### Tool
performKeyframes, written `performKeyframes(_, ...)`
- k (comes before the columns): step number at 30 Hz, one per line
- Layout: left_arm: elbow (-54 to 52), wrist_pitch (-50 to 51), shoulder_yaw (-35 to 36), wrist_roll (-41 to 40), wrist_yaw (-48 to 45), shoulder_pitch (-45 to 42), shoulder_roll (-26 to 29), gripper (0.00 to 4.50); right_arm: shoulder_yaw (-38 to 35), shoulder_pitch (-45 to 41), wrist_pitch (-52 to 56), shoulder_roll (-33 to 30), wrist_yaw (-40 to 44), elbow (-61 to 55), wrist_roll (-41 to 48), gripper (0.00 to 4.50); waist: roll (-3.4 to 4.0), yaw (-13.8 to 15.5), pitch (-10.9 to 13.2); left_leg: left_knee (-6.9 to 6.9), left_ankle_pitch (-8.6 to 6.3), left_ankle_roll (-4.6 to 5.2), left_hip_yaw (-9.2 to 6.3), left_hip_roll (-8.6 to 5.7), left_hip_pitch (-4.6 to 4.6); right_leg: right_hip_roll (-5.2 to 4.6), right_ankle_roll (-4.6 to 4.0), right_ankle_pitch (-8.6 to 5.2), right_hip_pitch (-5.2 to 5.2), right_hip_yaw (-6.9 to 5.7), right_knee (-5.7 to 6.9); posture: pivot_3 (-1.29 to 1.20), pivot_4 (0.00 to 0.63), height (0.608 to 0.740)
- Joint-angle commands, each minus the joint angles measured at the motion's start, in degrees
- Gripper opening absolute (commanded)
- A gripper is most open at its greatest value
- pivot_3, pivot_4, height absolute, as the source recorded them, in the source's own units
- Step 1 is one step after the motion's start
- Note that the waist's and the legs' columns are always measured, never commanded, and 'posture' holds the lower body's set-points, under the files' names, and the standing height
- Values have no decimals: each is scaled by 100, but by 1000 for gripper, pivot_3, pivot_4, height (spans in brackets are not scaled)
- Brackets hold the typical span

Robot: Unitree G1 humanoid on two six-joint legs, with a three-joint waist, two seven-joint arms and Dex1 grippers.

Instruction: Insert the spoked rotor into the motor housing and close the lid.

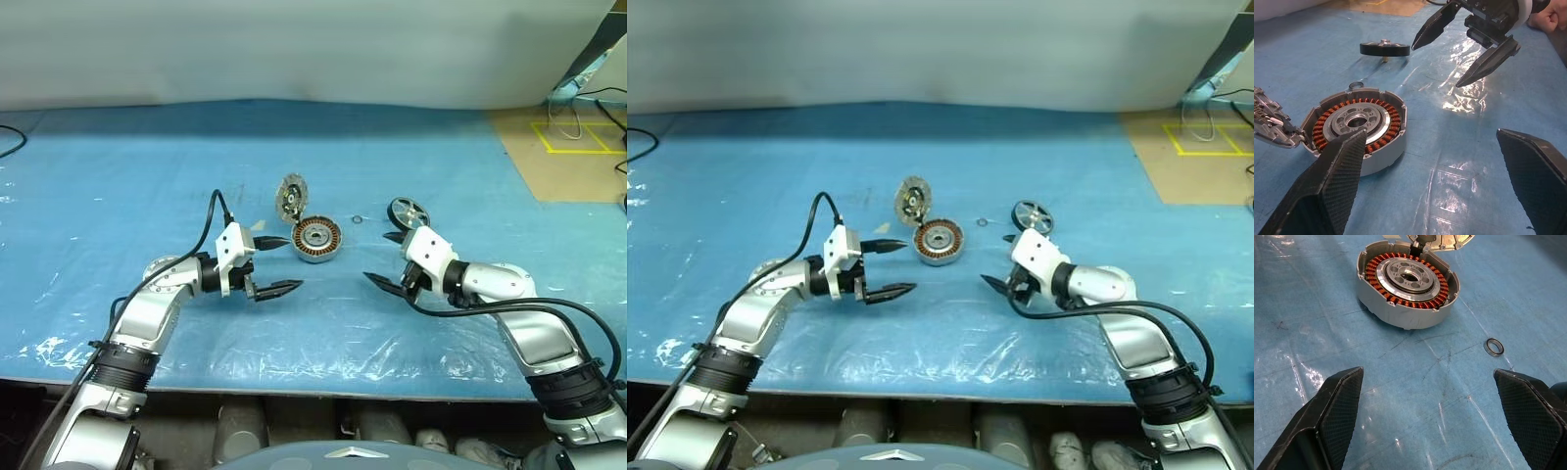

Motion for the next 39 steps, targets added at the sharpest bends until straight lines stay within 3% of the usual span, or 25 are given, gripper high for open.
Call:
performKeyframes(1, -92, -148, 45, 28, -25, 39, 48, 4445, 22, -104, -128, 0, 37, -88, -16, 4487, 0, 1, 0, 0, 0, 0, 0, 0, 0, 0, 0, 0, 0, 0, 0, 0, 150, 740)
performKeyframes(10, -88, -137, 92, 18, 48, 18, 37, 4445, 146, -364, -94, -8, 234, -102, -20, 4487, 0, -6, 0, 2, 0, 0, 0, 0, 1, 0, -1, 1, 0, 0, 4, 0, 150, 740)
performKeyframes(18, 5, -196, 112, 61, -22, 99, 161, 4445, 992, -1737, -986, -111, 1170, 704, -573, 4487, 0, -29, 0, 8, 0, 1, 1, 0, 6, 1, -4, 2, 1, 0, 11, 0, 150, 740)
performKeyframes(22, -24, -230, 160, 67, 117, 102, 119, 4445, 1062, -2365, -1138, 71, 1473, 1131, -471, 4487, 0, -27, 0, 11, 2, 4, 2, 0, 3, 1, -5, 3, 0, 0, 13, 0, 150, 740)
performKeyframes(39, 363, -855, 112, 294, 306, 480, -44, 4445, 1022, -2092, -1154, 140, 1688, 988, -425, 4487, 0, -21, 0, 27, -2, 36, 2, 3, -1, 2, -18, 13, 1, -5, 19, 0, 150, 740)
